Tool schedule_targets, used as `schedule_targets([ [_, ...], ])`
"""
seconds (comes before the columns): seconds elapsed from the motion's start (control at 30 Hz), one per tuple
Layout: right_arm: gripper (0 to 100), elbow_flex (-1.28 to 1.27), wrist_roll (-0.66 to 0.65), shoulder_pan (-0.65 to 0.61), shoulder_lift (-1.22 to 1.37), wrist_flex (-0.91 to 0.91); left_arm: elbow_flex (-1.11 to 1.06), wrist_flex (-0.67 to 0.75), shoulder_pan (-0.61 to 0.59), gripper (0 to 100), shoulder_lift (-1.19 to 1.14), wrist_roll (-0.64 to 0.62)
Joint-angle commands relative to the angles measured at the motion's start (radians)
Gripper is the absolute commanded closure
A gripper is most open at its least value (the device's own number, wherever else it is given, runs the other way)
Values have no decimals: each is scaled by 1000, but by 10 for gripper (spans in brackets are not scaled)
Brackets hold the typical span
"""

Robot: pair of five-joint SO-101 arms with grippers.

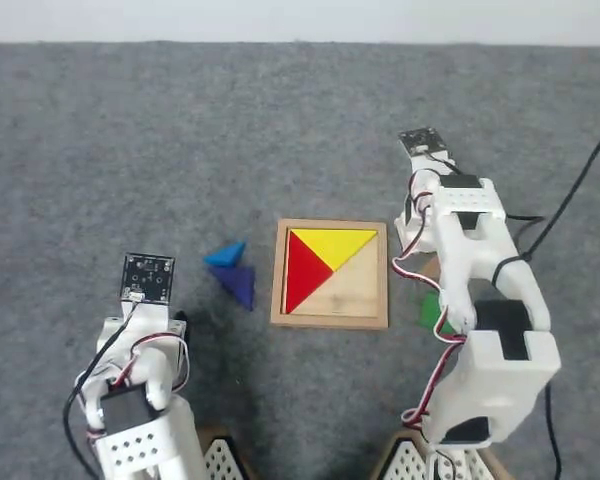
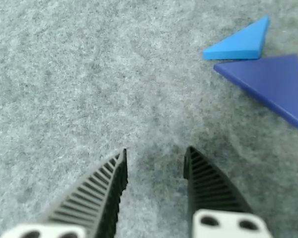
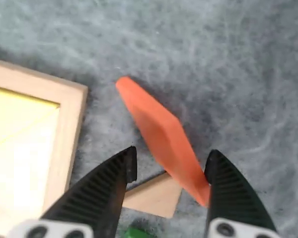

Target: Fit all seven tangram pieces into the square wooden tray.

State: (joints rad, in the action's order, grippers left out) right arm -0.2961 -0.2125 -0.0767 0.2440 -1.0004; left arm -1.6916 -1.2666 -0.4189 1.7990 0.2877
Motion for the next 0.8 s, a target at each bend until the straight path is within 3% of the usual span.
schedule_targets([
  [0.0, 768, 2, 31, -28, -143, -10, 7, -5, 0, 810, 18, 15],
  [0.3, 768, -262, 26, -211, -357, 16, 7, -5, 0, 810, 18, 15],
  [0.53, 768, -239, -43, -124, -352, 137, 7, -5, 0, 810, 18, 15],
  [0.77, 768, 15, -126, -93, -108, 61, 7, -5, 0, 810, 18, 15],
])
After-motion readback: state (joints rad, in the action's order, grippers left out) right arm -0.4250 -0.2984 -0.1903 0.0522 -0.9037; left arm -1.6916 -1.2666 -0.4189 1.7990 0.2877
